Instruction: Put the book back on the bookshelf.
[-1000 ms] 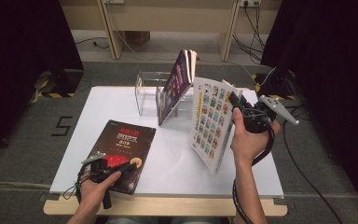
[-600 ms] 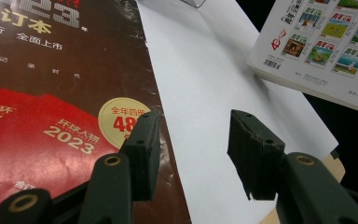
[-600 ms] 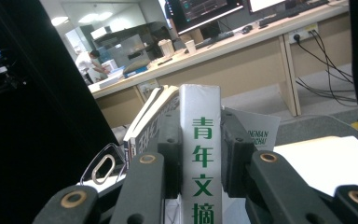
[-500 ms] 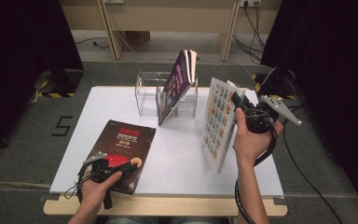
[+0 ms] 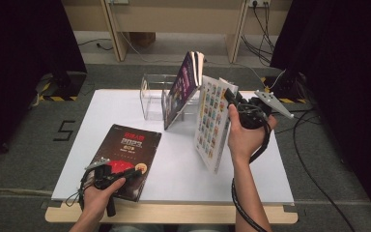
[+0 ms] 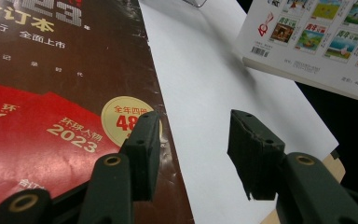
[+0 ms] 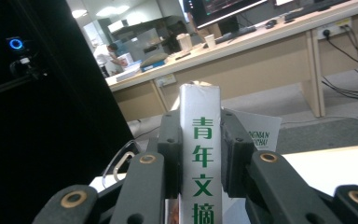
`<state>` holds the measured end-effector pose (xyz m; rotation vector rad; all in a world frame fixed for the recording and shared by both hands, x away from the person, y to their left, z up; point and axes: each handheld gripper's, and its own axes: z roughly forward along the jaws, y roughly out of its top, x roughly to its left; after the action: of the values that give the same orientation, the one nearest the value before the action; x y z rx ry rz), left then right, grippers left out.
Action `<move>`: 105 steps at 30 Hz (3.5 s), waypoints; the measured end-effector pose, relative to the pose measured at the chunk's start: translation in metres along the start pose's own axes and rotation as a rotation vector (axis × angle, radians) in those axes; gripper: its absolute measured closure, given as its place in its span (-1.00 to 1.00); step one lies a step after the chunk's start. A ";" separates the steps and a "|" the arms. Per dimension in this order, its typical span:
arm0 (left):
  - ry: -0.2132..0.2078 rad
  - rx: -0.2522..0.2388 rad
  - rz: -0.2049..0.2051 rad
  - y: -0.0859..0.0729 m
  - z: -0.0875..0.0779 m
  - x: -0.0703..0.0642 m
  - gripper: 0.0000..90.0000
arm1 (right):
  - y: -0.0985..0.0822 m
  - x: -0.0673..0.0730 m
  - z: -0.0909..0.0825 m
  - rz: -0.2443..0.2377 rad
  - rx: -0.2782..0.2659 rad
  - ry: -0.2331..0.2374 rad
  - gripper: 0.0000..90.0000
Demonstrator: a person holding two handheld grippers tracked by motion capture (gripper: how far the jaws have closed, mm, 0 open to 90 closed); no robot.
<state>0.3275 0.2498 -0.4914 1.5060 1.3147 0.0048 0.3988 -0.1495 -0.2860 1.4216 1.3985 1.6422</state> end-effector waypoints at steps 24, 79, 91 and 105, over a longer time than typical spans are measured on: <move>-0.003 0.000 -0.008 0.000 0.000 0.004 0.19 | 0.010 0.009 0.049 0.019 -0.023 0.051 0.65; -0.007 0.000 -0.026 -0.001 0.000 0.008 0.19 | -0.017 0.003 0.055 -0.011 -0.022 0.150 0.64; -0.009 0.000 -0.018 -0.001 0.001 0.004 0.19 | -0.035 -0.013 0.009 -0.136 0.018 0.107 0.61; -0.007 0.005 -0.020 -0.002 0.002 0.004 0.19 | -0.035 -0.028 -0.002 -0.069 0.032 0.072 0.64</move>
<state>0.3292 0.2510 -0.4961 1.4961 1.3251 -0.0164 0.3981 -0.1645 -0.3281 1.3286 1.5038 1.6478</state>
